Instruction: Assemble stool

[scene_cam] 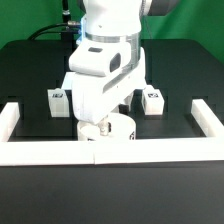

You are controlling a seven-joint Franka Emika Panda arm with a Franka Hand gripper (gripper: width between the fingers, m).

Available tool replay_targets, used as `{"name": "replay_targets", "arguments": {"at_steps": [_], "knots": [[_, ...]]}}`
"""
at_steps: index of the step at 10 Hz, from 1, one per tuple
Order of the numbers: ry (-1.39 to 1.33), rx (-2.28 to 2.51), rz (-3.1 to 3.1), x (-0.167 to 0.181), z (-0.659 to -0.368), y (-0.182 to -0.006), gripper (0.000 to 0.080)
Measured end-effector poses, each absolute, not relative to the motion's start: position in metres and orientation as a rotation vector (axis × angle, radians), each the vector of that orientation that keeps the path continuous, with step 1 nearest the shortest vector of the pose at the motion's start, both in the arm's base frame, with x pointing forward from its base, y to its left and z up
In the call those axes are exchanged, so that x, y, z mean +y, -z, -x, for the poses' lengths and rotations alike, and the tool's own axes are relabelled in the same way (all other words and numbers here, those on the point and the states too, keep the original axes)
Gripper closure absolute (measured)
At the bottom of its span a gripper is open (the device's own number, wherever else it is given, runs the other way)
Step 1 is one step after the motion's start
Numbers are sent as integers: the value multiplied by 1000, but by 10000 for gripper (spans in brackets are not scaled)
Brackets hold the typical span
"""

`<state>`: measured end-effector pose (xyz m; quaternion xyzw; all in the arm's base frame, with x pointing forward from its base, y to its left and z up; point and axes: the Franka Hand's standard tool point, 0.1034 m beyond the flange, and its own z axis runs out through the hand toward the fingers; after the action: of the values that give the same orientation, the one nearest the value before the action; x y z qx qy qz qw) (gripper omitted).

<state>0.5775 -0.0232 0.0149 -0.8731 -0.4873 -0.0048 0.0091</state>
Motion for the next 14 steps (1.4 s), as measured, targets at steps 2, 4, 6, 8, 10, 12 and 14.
{"name": "replay_targets", "arguments": {"at_steps": [2,4,6,8,10,12,14], "knots": [[14,-1522,2727,-23,-577,-15,392],[14,-1522,2727,-23,-577,-14,598],[7,-1520,2726,-23,-576,-14,744],[7,-1526,2718,-19,-576,-14,752],[-1,-1560,2675,6,-576,-16,752],[21,-1585,2635,47,-576,-18,752],[46,-1620,2596,72,-576,-18,754]]}}
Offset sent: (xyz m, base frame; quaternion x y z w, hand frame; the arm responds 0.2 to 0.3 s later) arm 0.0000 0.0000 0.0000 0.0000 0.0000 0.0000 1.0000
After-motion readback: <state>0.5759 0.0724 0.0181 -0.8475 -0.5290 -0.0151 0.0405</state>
